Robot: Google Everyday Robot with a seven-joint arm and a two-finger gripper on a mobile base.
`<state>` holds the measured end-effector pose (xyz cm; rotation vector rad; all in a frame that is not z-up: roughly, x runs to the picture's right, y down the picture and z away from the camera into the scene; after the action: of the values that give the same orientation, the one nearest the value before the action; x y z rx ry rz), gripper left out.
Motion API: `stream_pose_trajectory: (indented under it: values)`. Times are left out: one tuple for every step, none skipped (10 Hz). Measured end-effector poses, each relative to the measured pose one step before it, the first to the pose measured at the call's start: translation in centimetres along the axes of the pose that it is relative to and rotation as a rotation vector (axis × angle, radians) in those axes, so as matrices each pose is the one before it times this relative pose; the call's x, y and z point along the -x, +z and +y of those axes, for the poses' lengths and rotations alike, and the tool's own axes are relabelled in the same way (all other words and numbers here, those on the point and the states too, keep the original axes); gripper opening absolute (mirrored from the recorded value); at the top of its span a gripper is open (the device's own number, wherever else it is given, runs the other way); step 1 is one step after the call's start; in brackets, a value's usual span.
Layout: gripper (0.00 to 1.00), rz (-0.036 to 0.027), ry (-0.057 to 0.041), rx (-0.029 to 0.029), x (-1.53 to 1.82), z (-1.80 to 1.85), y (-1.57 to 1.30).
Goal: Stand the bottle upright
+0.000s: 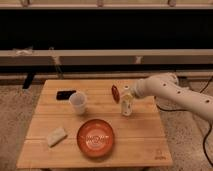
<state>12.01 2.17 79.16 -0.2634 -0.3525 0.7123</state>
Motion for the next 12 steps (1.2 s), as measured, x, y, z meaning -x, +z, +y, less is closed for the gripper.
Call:
stream_pose_trajectory:
  values:
    - [0.00,-0.01263,0.00685,-0.01767,-0.204,0.081,0.355]
    - [0.00,-0.00775,0.00650,-0.01091,-0.187,0.106,0.301]
    - [0.00,-0.00798,0.00844,-0.00876,-0.065,0.052,0.174]
    - [0.00,-0.01116,0.01251,-0.01302,-0.013,-0.061,0.049]
    - [0.02,-0.01266,0.01986,-0.01420,-0.087,-0.157,-0.055]
    - [0.09,-0.00788,0.01272,-0.00872,-0.061,-0.147,-0.055]
    - [0.17,-0.00396,0.00985,-0.00629,-0.058,-0.137,-0.067]
    - [0.27,-0.00061,0.00781,-0.00536,-0.078,-0.151,-0.100]
    - [0.37,0.00220,0.00720,-0.00403,-0.109,-0.156,-0.159]
    - [0.45,0.00132,0.00516,-0.00181,-0.055,-0.070,-0.115]
    - [0.60,0.00145,0.00910,-0.00267,-0.199,-0.113,-0.349]
    - [0.69,-0.00038,0.00468,-0.00049,-0.048,-0.006,-0.231]
